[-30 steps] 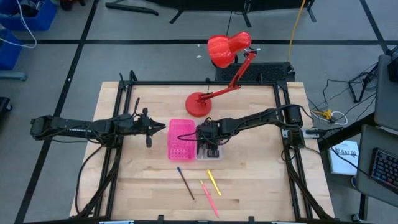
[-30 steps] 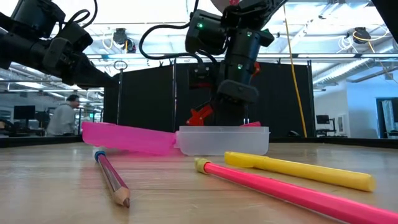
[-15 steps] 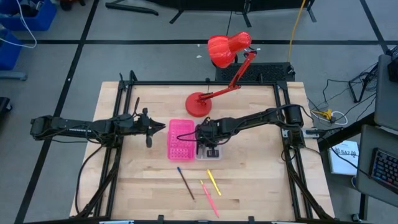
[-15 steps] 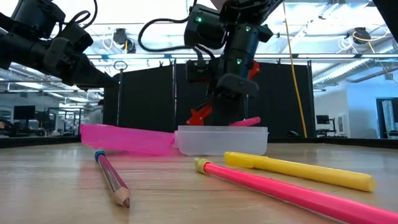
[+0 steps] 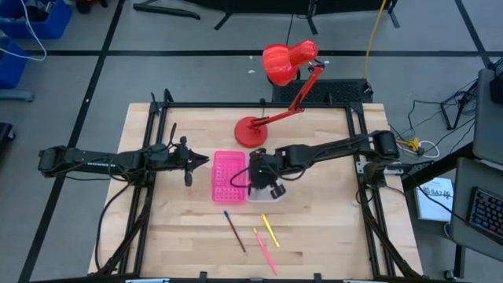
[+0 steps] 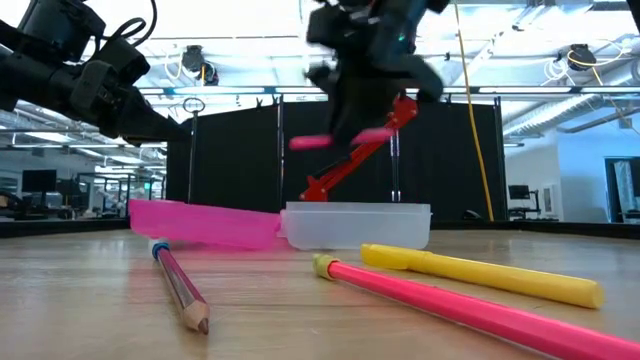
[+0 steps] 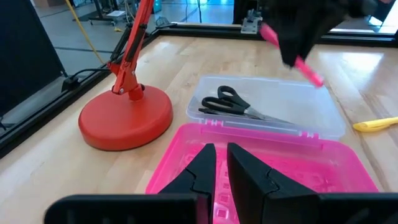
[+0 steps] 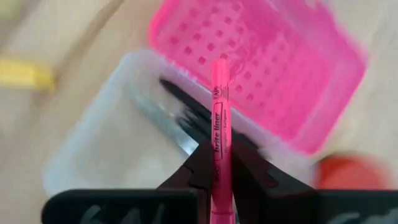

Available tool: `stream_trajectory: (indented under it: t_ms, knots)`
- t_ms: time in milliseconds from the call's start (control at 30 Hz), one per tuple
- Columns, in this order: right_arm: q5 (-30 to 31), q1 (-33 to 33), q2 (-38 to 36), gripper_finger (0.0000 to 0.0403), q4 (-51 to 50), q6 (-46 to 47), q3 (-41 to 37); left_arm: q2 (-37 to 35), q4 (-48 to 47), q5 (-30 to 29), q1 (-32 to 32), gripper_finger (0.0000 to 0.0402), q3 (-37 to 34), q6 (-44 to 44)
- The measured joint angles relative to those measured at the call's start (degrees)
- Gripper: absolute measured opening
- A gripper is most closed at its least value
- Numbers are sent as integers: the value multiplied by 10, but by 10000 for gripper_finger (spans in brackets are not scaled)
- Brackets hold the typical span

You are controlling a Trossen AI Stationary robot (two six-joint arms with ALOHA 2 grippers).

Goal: Pick & place school supplies into a supply box
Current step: Put the pink pen into the supply box

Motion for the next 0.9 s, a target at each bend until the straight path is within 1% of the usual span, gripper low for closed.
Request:
stream_trajectory:
  t_ms: [100,133,233,333,433,600,733,900]
  knots:
    - [1,19,-9,26,-56,-218,22,0,0,0,0,49,0,3]
    - [0,23,-9,26,-63,-260,28,0,1,0,0,49,0,3]
    - [-14,26,-7,26,-45,-286,39,0,1,-5,0,49,0,4]
    - [-46,22,-8,26,-45,-329,39,0,-1,-9,0,49,0,10]
    - [-65,24,5,31,-33,-373,39,0,-1,-13,0,49,0,13]
    - [-61,15,46,28,-34,-459,38,0,-7,-15,0,49,0,13]
    - [-66,4,72,28,-24,-487,38,0,-29,-15,0,49,0,13]
    - [-108,-24,79,28,-15,-498,38,2,-40,-15,0,49,0,12]
